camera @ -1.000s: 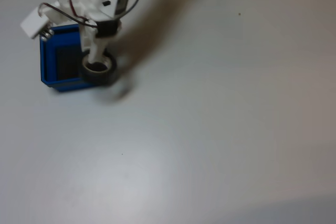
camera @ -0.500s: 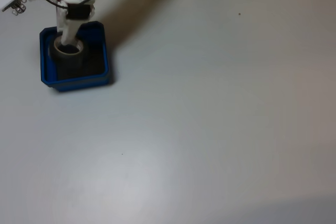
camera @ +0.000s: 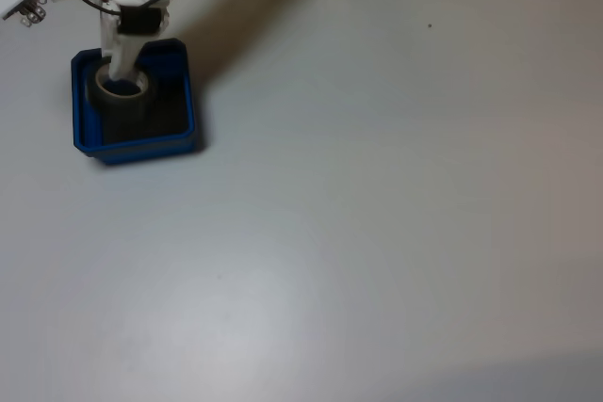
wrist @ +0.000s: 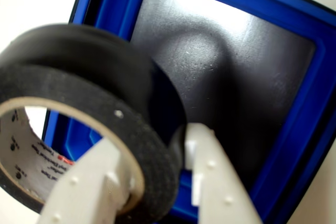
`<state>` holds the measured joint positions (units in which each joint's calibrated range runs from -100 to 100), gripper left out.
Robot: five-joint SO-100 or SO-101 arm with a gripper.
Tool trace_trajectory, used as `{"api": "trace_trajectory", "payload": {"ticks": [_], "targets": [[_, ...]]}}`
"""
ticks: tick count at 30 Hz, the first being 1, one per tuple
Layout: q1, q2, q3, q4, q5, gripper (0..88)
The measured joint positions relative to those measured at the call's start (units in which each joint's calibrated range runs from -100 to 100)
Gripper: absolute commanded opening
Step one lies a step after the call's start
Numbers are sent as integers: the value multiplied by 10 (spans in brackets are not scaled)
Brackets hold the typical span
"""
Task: Pick the black tape roll and drop it in the blue box
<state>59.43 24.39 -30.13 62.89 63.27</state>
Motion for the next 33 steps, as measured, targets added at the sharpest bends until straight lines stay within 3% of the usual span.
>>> {"api": "trace_trajectory", "payload": {"ticks": [33], "targets": [[34, 76, 1, 0, 0, 15]]}}
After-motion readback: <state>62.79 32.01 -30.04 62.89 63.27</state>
